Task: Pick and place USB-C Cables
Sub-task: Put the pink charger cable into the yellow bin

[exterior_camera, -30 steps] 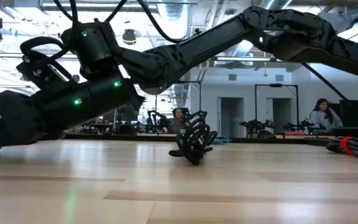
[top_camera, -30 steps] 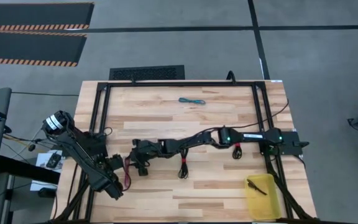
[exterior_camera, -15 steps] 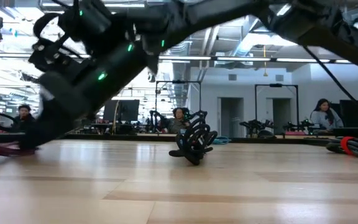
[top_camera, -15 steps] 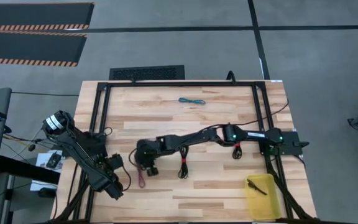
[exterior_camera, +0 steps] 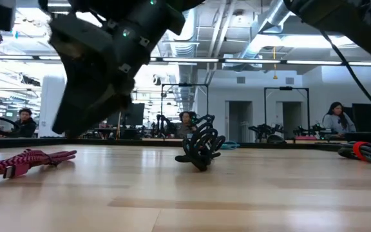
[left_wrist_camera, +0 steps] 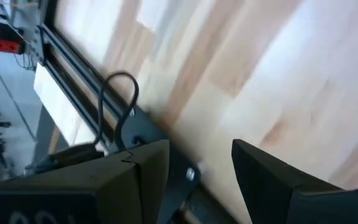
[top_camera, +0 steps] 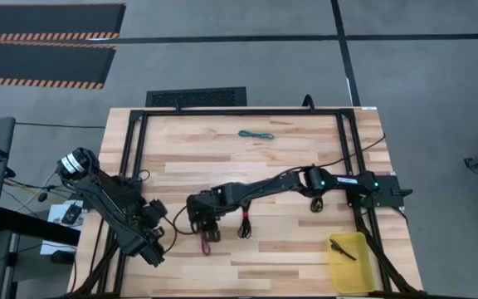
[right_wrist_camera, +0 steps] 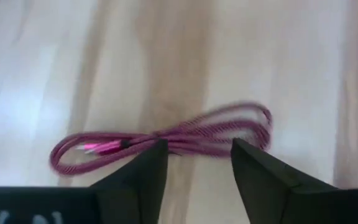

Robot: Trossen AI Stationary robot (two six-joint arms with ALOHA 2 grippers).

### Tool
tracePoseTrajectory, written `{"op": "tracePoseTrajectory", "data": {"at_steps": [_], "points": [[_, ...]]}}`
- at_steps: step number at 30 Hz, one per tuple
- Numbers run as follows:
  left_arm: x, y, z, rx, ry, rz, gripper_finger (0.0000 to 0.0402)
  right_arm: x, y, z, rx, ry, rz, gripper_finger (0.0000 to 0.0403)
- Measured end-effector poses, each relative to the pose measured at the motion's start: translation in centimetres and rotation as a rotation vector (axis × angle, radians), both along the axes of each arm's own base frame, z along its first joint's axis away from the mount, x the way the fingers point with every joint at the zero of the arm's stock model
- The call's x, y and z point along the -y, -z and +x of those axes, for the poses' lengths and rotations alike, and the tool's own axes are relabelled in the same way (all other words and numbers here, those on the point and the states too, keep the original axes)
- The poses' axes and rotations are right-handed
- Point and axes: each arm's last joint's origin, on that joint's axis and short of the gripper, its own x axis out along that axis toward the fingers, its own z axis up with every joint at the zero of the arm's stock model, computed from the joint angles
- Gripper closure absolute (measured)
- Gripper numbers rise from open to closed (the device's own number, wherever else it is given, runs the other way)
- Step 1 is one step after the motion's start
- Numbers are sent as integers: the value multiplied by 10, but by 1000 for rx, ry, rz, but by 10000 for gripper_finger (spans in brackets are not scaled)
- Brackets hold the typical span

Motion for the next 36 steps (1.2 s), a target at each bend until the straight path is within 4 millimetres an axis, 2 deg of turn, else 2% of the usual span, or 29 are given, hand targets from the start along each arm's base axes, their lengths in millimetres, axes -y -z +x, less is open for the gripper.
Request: {"op": "tracePoseTrajectory", "data": {"at_steps": [3, 7, 12, 19, 25, 28, 31, 36], "points": [[-1, -1, 2, 76, 5, 43, 233, 1, 3, -4, -61, 142, -33, 176], [-2, -1, 4, 171, 26, 93, 233, -13, 7, -12, -98, 264, -100, 159], [3, 2, 10, 272, 68, 76, 233, -28, 6, -13, -86, 332, -33, 153], [6, 3, 12, 367, 150, 124, 233, -31, 2, -8, -67, 564, 151, 153], [5, 1, 14, 422, 188, 166, 233, -45, 4, -3, 9, 562, 185, 153], [5, 1, 14, 445, 191, 176, 233, -51, 19, 0, 19, 561, 185, 153], [5, 1, 14, 433, 185, 169, 233, -51, 30, 2, 12, 568, 175, 154], [5, 1, 13, 435, 180, 166, 233, -48, 33, 3, 4, 561, 156, 154]]}}
